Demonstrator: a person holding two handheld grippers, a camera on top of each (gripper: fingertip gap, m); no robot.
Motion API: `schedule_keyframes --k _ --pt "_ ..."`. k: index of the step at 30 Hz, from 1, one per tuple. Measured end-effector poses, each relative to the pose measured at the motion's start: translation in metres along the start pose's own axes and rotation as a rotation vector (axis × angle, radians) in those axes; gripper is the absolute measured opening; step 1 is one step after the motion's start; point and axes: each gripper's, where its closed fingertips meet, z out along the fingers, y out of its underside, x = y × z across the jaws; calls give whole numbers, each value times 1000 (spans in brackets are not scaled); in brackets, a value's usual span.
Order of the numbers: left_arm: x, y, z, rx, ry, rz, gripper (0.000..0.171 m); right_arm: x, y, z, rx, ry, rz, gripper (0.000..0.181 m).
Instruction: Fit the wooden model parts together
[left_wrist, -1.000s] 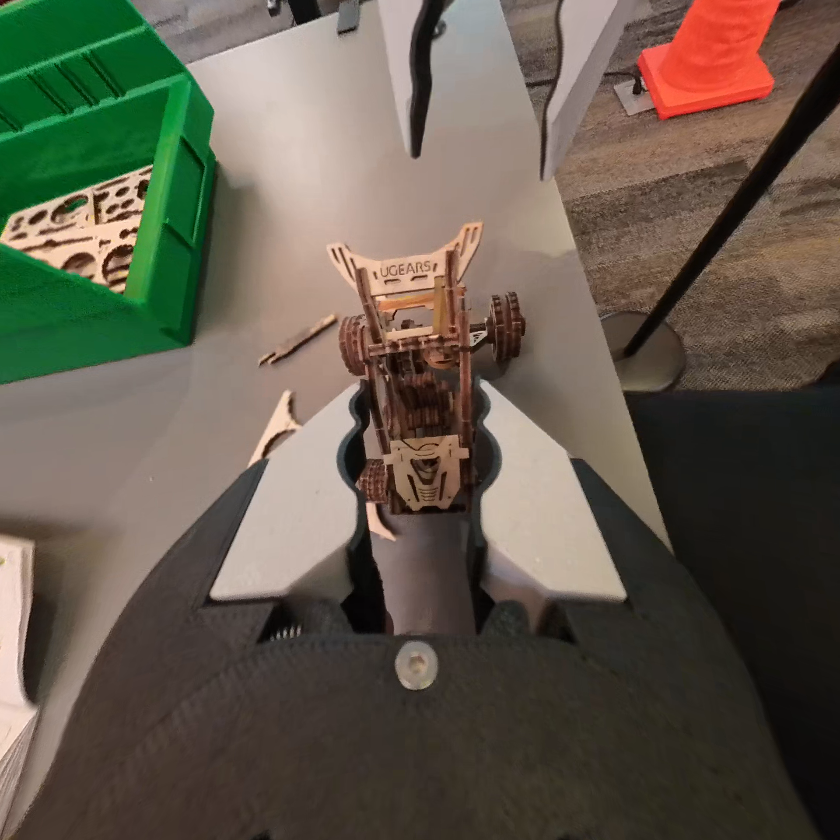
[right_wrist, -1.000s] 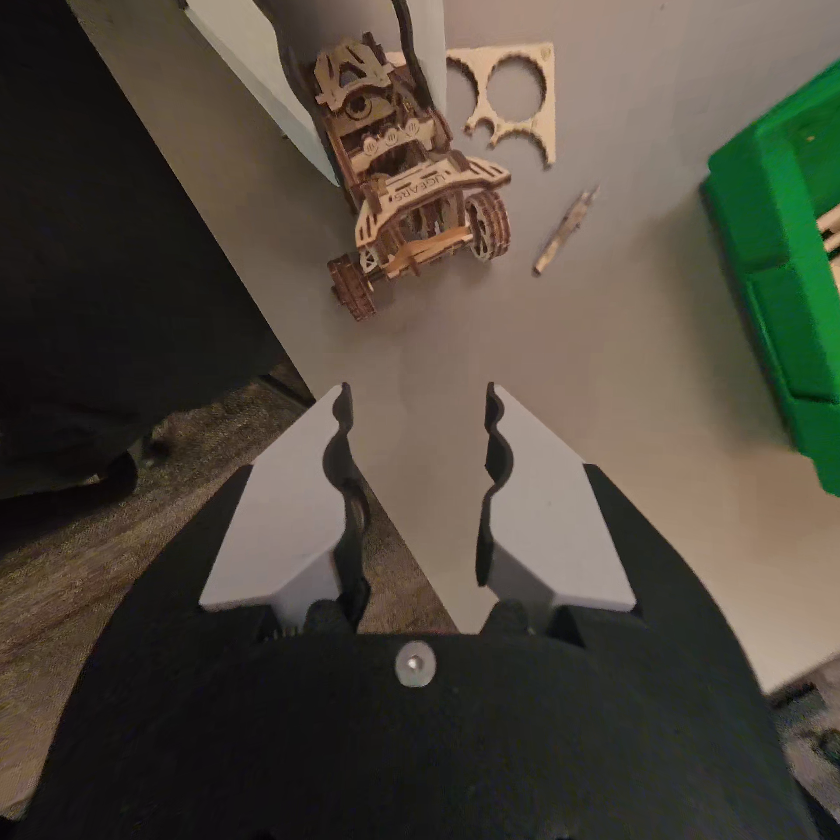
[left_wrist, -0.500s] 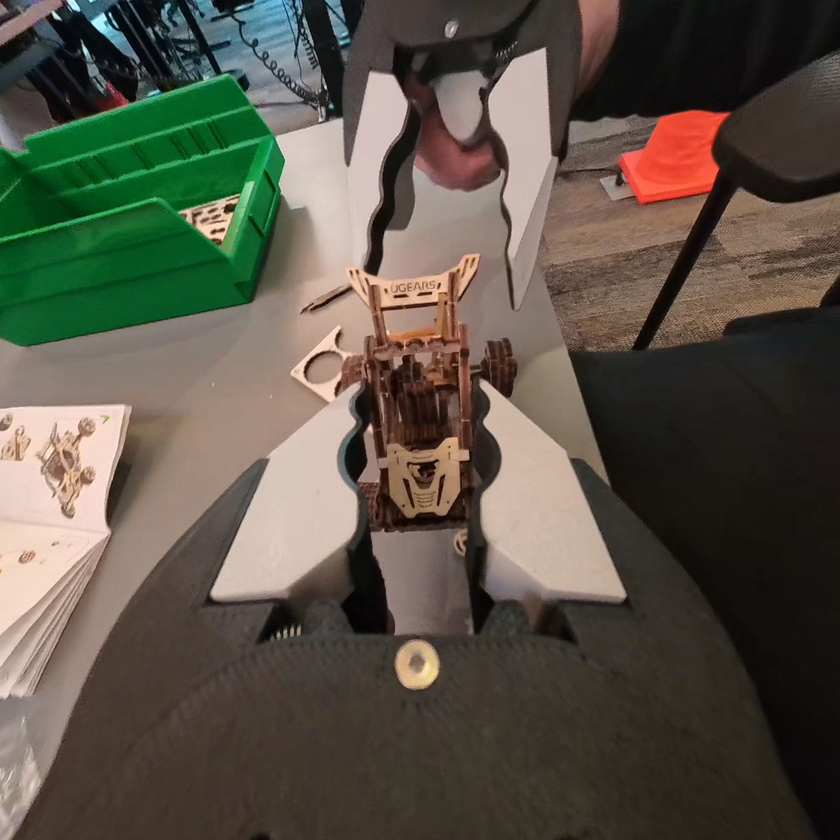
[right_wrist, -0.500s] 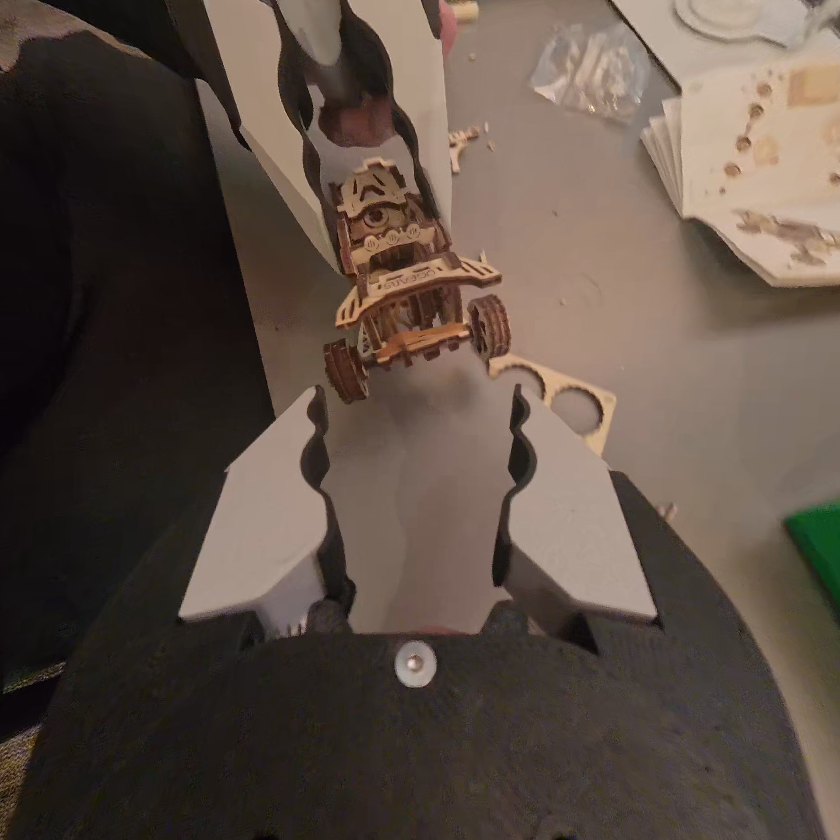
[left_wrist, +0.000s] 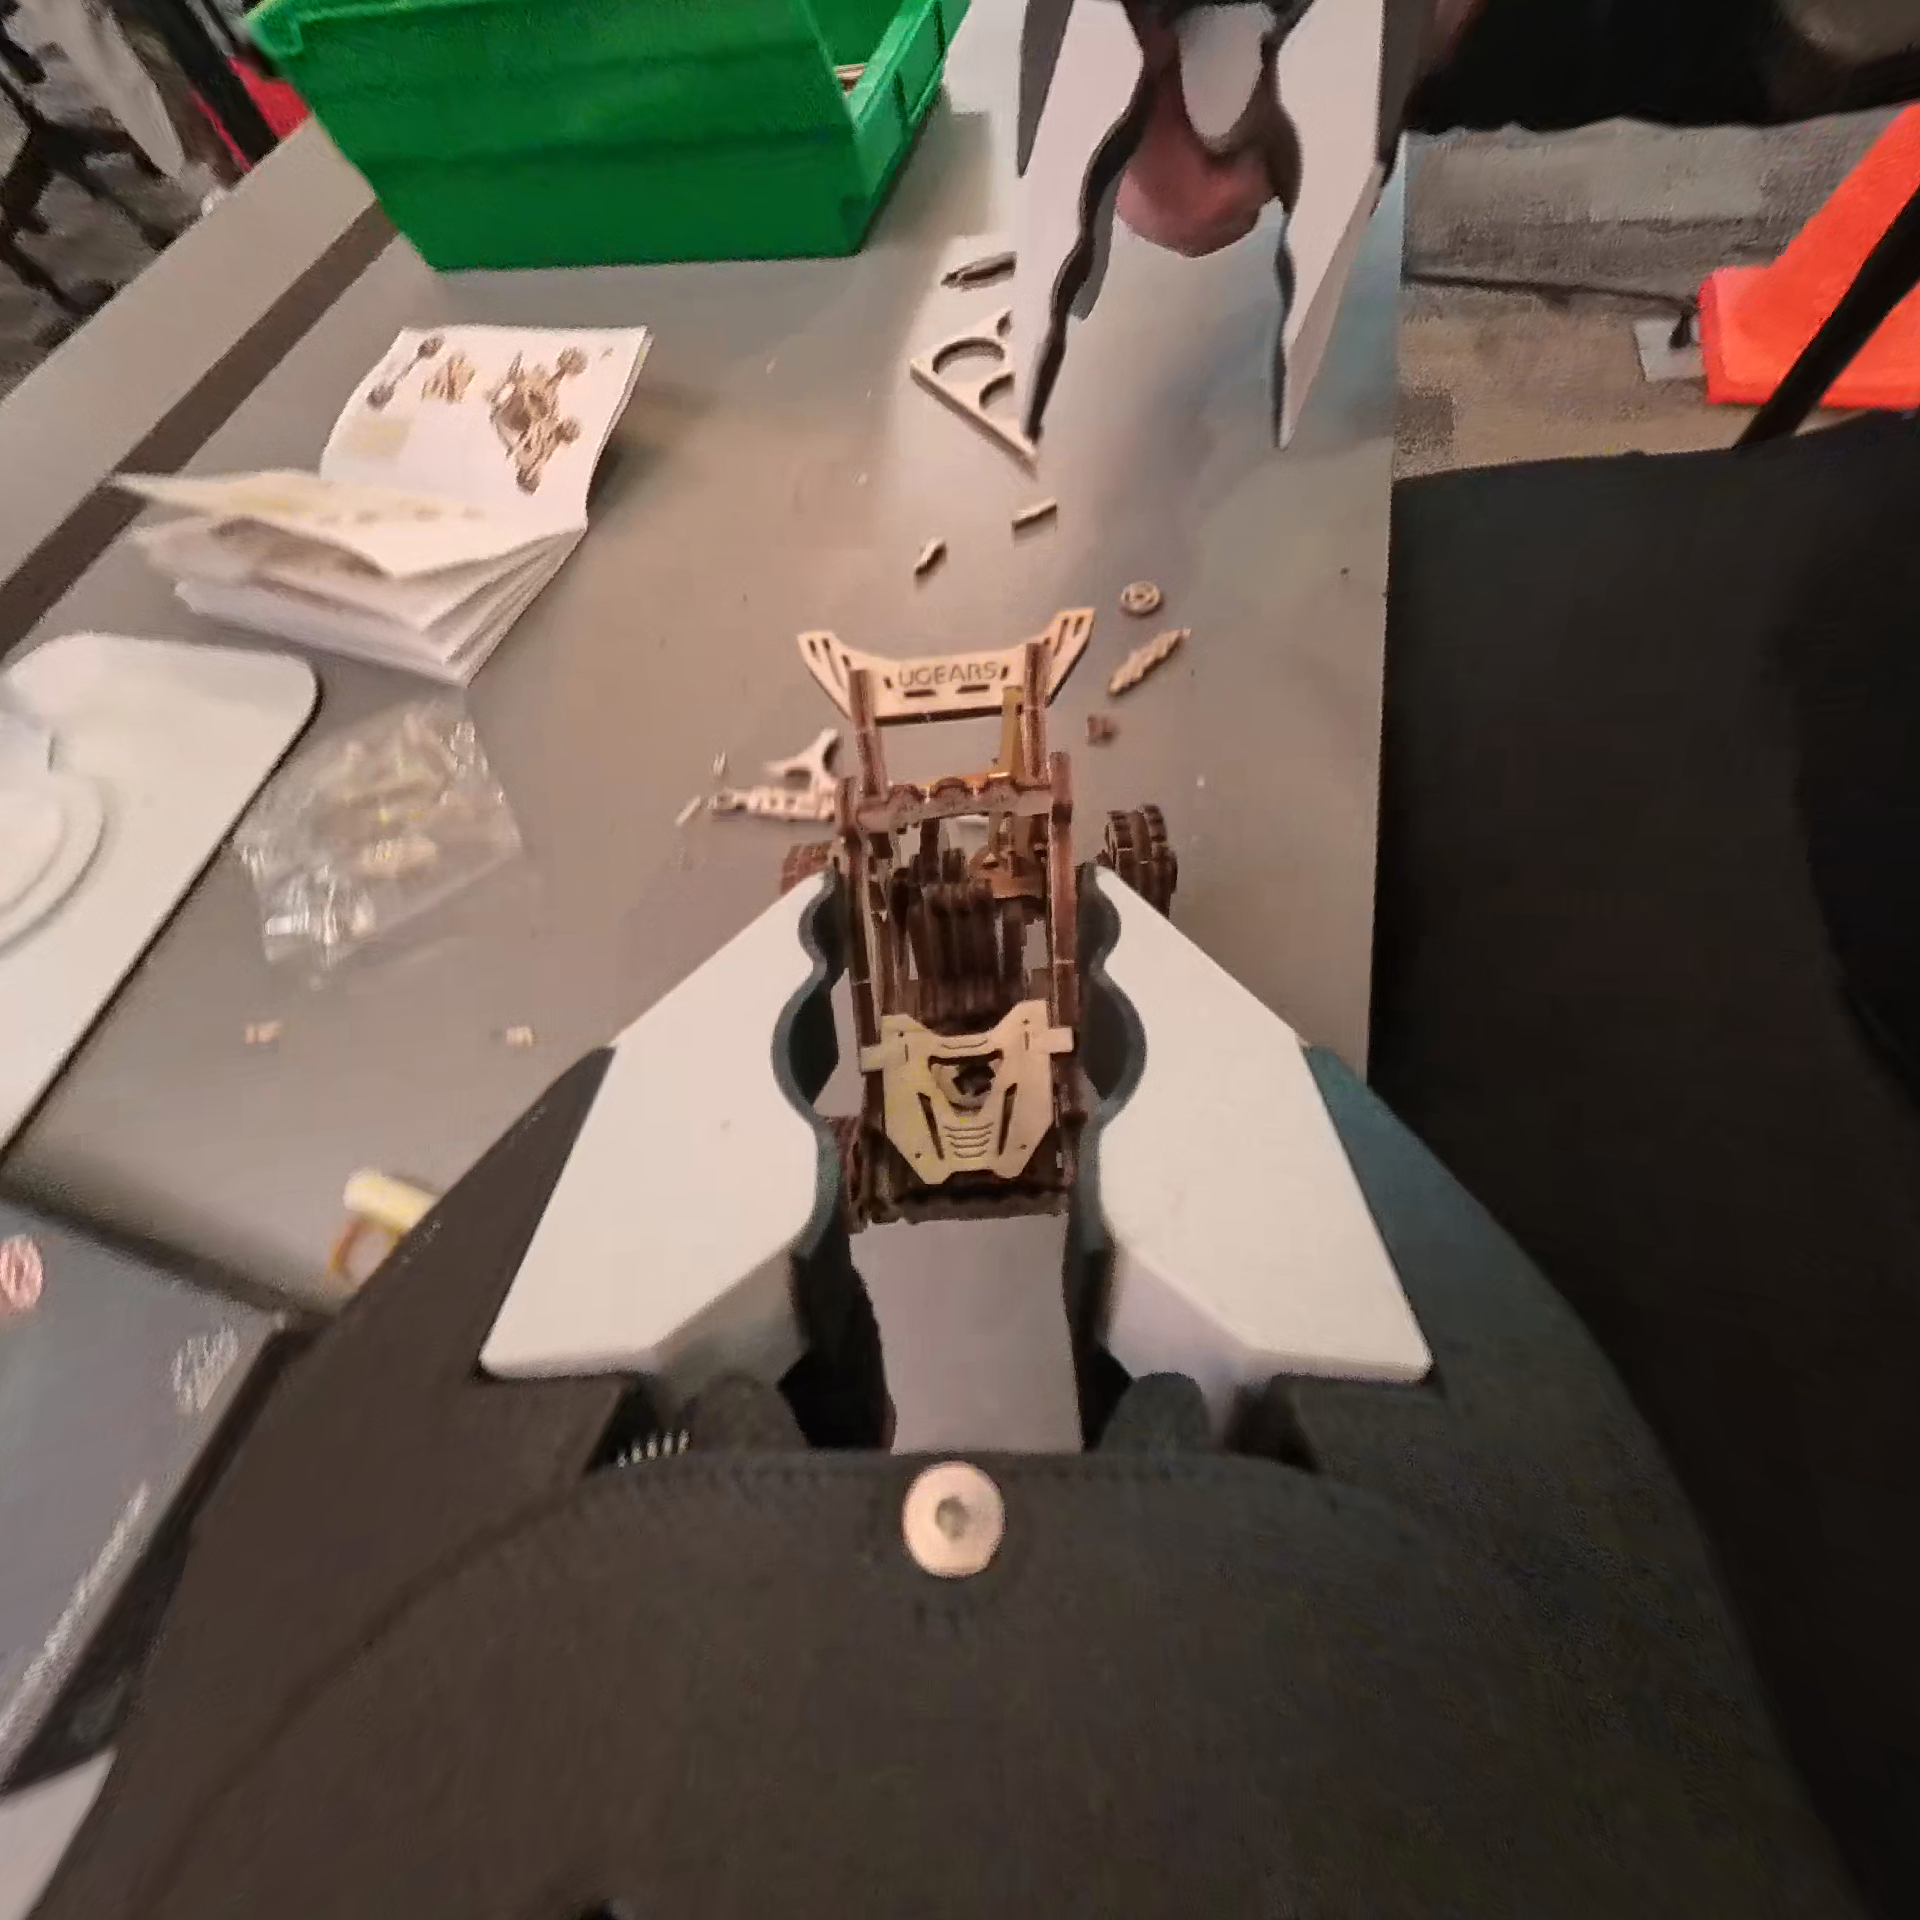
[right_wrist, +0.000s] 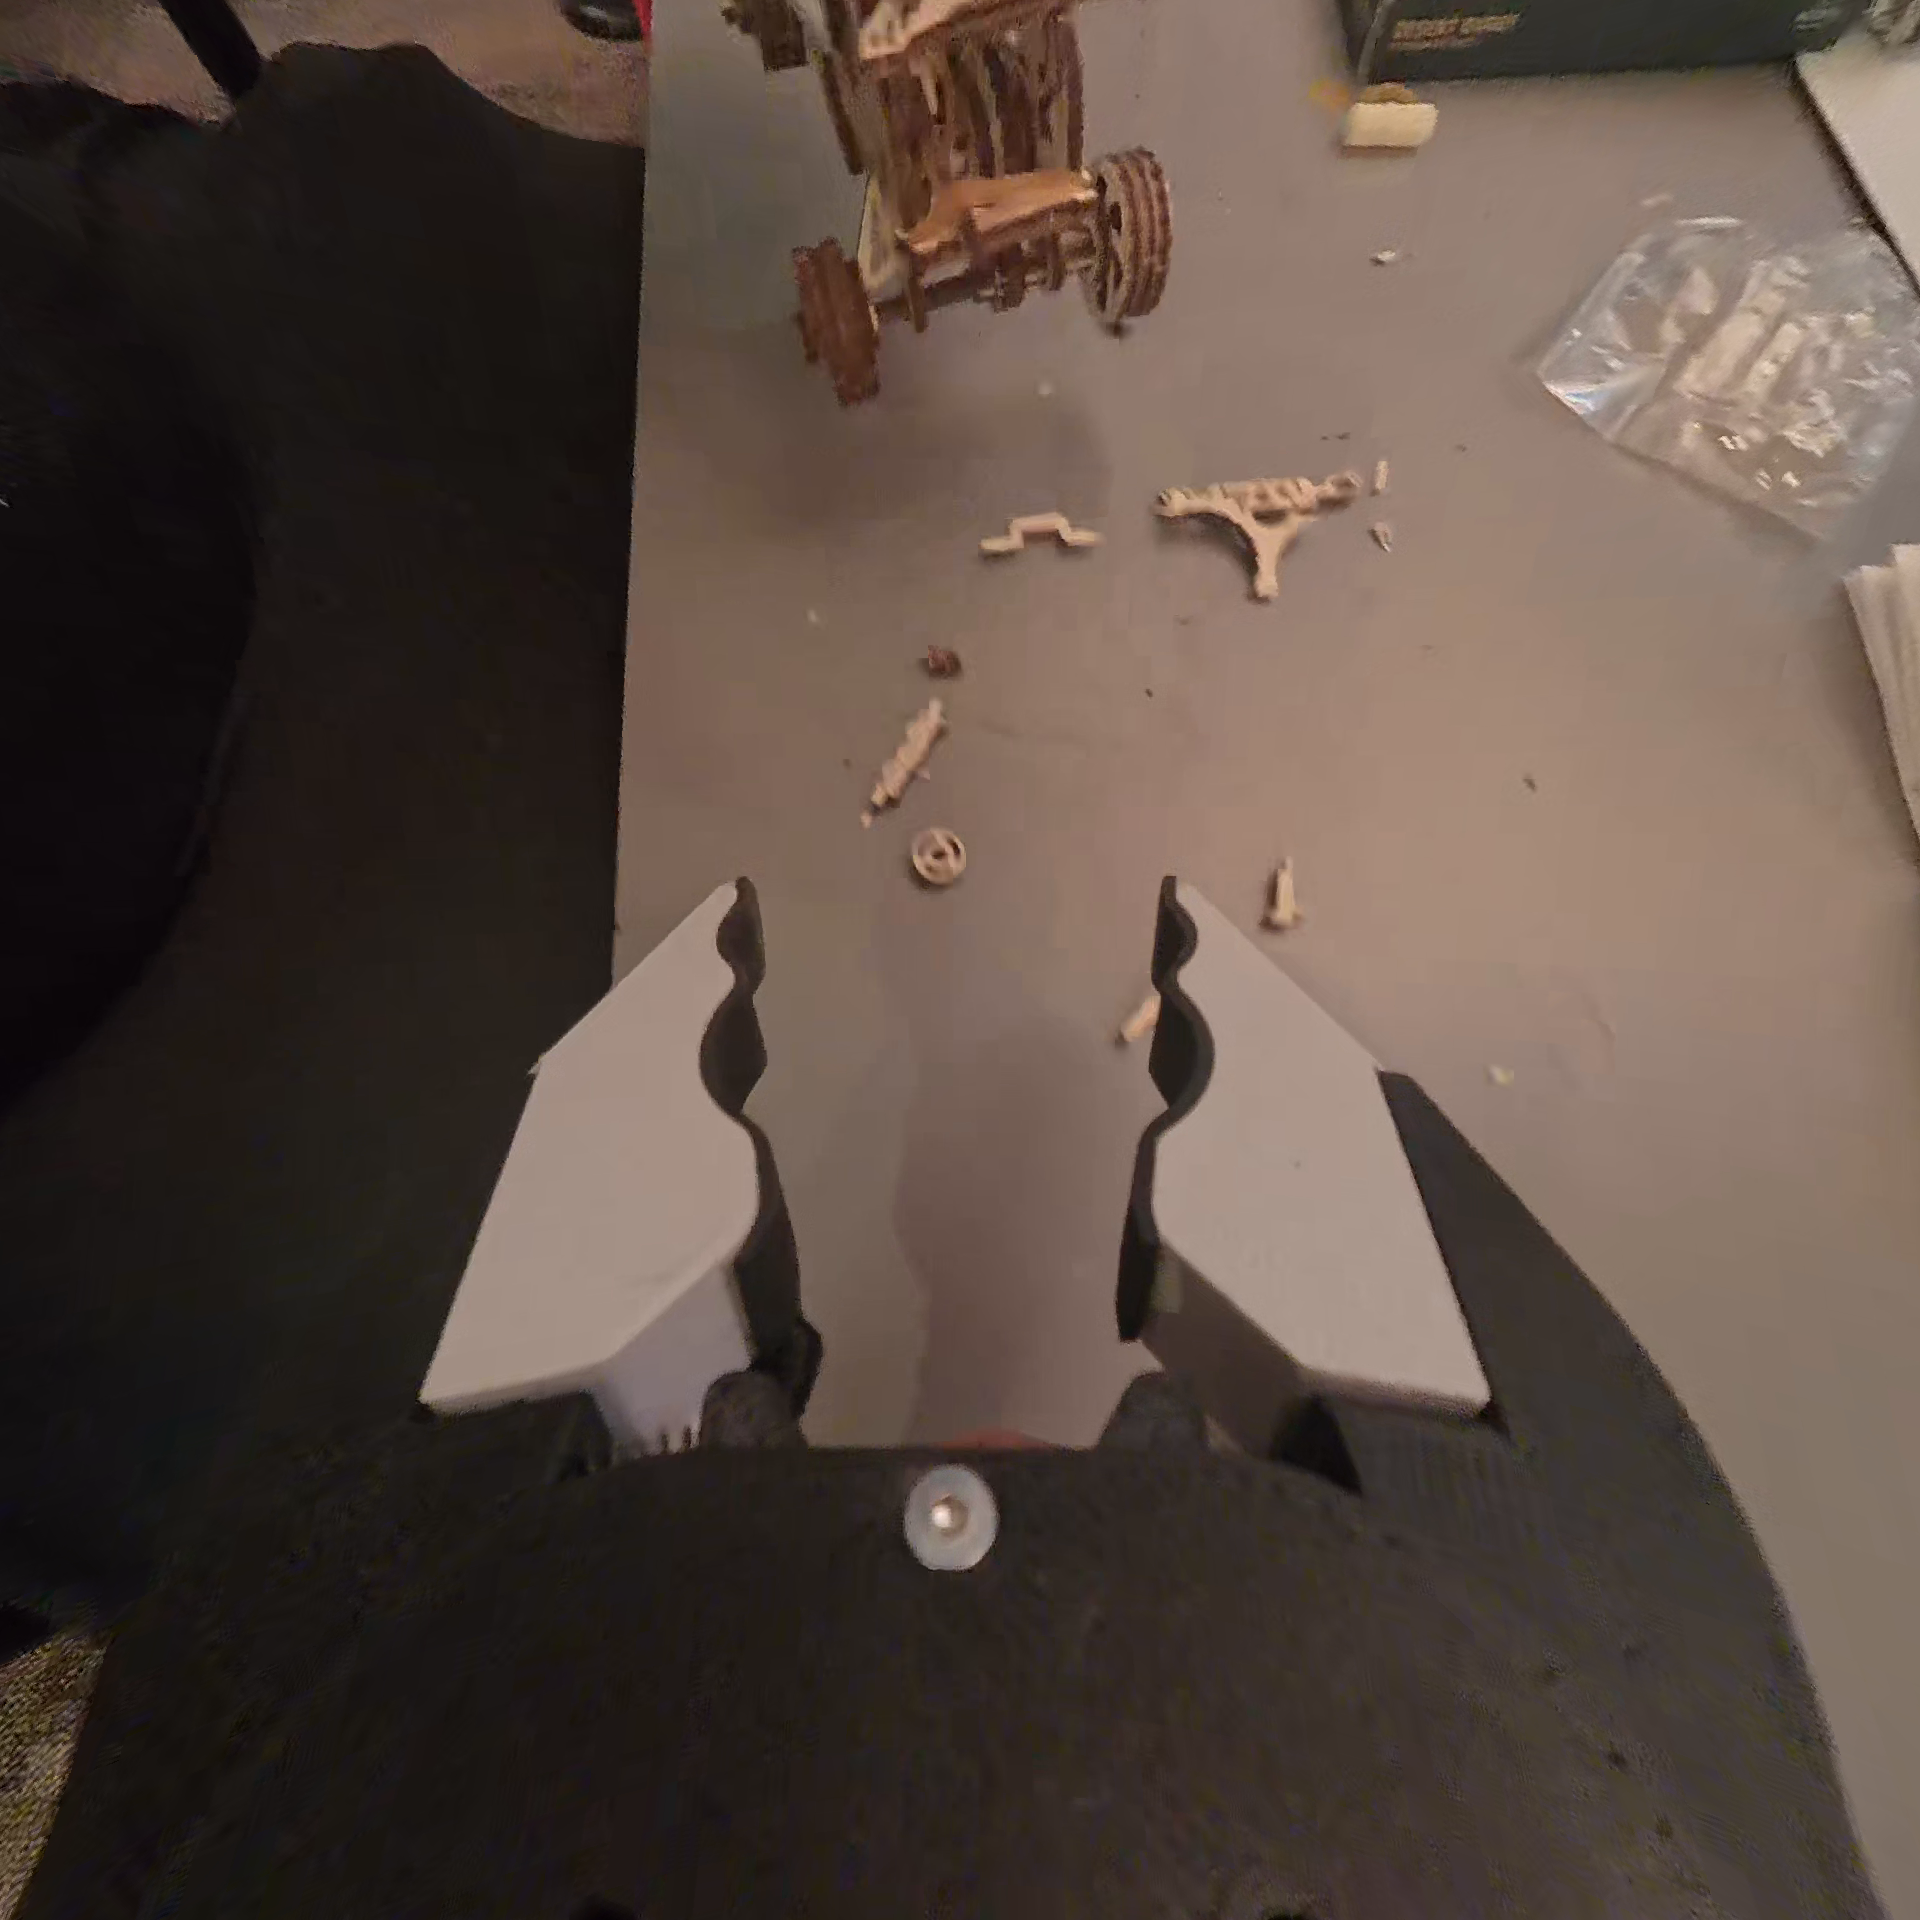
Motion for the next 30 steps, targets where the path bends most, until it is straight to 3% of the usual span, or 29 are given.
schedule_keyframes --k 9,15,19,24,30 --pt "2 59 -23 -65 5 -42 41 -20 -53 44 7 -134 -109 71" --pt "-6 77 -33 -121 -52 -34 51 -16 -57 56 17 -172 -97 69" --pt "-2 81 -28 -130 -41 -39 41 -14 -59 66 1 -179 -114 70" --pt "-2 76 -19 -145 -23 -31 41 -13 -61 73 7 -196 -107 69" --pt "2 55 14 -143 45 14 41 -3 -52 72 10 -169 -59 75"
